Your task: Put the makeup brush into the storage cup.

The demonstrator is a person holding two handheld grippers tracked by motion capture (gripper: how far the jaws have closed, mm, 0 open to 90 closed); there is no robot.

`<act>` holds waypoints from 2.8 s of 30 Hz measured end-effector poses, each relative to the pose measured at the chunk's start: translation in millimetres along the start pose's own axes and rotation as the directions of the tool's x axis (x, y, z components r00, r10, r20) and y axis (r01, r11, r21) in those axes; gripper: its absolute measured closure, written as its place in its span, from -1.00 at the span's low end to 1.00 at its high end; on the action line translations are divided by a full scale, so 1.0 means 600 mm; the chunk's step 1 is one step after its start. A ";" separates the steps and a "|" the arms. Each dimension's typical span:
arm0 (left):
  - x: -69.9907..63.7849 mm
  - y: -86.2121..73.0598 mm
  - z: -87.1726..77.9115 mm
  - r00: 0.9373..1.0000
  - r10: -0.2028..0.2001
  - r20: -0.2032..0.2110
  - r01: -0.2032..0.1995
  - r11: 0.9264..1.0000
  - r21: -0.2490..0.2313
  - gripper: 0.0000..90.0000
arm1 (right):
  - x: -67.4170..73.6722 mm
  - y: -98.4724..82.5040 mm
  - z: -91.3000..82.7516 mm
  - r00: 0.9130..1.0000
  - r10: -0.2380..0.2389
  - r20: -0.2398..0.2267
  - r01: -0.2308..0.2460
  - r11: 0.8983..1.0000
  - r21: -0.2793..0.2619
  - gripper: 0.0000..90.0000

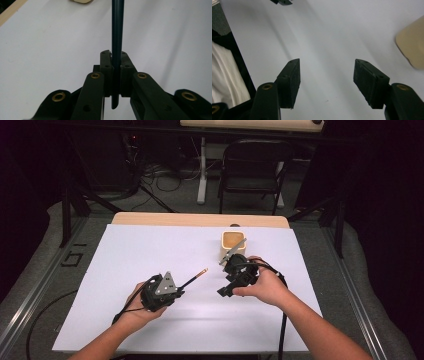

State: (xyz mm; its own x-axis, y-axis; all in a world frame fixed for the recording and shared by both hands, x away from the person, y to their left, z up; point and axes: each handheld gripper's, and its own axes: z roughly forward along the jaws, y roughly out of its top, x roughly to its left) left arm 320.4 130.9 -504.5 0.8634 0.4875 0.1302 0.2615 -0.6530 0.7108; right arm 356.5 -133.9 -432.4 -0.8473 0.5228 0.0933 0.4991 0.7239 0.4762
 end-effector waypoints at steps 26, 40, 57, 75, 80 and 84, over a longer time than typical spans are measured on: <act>0.004 -0.004 0.014 0.925 -0.347 0.151 0.373 0.904 -0.207 0.89 | 0.000 -0.014 0.017 0.989 0.126 -0.079 -0.141 0.964 -0.225 0.07; -0.005 -0.012 0.018 0.897 -0.407 0.172 0.438 0.869 -0.229 0.89 | 0.007 -0.001 0.029 0.981 0.184 -0.061 -0.193 0.944 -0.269 0.17; -0.008 -0.017 0.018 0.889 -0.430 0.157 0.456 0.857 -0.239 0.89 | 0.006 -0.002 0.040 0.971 0.228 -0.076 -0.240 0.924 -0.296 0.22; -0.016 -0.020 0.022 0.888 -0.428 0.165 0.457 0.856 -0.240 0.89 | -0.007 -0.027 0.050 0.945 0.294 -0.142 -0.327 0.866 -0.378 0.35; -0.019 -0.022 0.026 0.880 -0.439 0.182 0.473 0.846 -0.246 0.89 | -0.009 -0.030 0.051 0.928 0.308 -0.207 -0.368 0.835 -0.409 0.38; -0.019 -0.024 0.030 0.870 -0.449 0.203 0.490 0.835 -0.249 0.89 | -0.012 -0.031 0.052 0.917 0.318 -0.243 -0.395 0.809 -0.434 0.39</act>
State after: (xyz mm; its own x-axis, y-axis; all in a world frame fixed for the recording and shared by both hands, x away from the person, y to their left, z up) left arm 314.2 124.5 -528.7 0.7212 0.5998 -0.3466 0.5337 -0.1621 0.8300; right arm 358.7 -137.3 -469.1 -0.6622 0.5999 0.4490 0.6603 0.1838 0.7282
